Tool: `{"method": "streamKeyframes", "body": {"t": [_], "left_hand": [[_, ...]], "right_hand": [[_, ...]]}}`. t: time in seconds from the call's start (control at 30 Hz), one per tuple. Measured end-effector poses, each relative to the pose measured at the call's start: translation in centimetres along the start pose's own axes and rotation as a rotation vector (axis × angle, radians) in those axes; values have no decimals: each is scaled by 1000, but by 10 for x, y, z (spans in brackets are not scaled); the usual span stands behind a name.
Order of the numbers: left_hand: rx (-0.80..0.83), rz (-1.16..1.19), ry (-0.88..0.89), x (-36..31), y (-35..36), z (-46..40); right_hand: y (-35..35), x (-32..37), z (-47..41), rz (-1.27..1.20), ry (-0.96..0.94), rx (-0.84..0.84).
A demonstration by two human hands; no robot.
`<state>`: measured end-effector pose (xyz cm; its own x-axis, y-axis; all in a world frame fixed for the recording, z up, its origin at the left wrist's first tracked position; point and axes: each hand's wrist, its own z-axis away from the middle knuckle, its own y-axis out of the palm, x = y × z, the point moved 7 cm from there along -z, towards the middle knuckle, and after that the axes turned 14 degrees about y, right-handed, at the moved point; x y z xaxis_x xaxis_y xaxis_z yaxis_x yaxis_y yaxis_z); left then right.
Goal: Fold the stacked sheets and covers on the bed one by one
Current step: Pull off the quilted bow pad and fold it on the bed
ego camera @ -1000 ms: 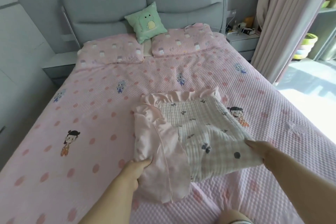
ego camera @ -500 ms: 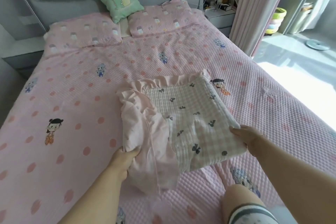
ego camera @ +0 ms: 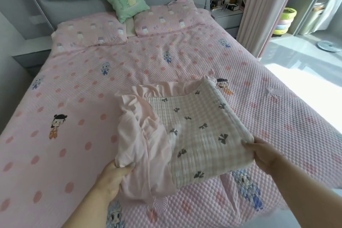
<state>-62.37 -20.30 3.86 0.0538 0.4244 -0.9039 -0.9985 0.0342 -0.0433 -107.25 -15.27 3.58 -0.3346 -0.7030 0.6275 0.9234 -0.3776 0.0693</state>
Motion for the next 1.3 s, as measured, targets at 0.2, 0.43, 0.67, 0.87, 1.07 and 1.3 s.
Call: {"method": "streamKeyframes", "body": {"t": [0.2, 0.43, 0.67, 0.87, 1.07, 1.3], "left_hand": [[40, -73, 9, 8, 8, 33], [-4, -16, 59, 17, 15, 79], [-42, -10, -32, 53, 5, 115], [-4, -41, -21, 52, 16, 125], [-5, 8, 55, 36, 20, 127], [-56, -160, -53, 40, 21, 119]], "right_hand": [[-35, -17, 6, 254, 36, -154], [-49, -24, 28, -1, -83, 40], [-78, -74, 42, 91, 133, 46], [-63, -67, 51, 199, 103, 79], [-62, -58, 59, 91, 42, 219], [-70, -64, 41, 264, 75, -45]]}}
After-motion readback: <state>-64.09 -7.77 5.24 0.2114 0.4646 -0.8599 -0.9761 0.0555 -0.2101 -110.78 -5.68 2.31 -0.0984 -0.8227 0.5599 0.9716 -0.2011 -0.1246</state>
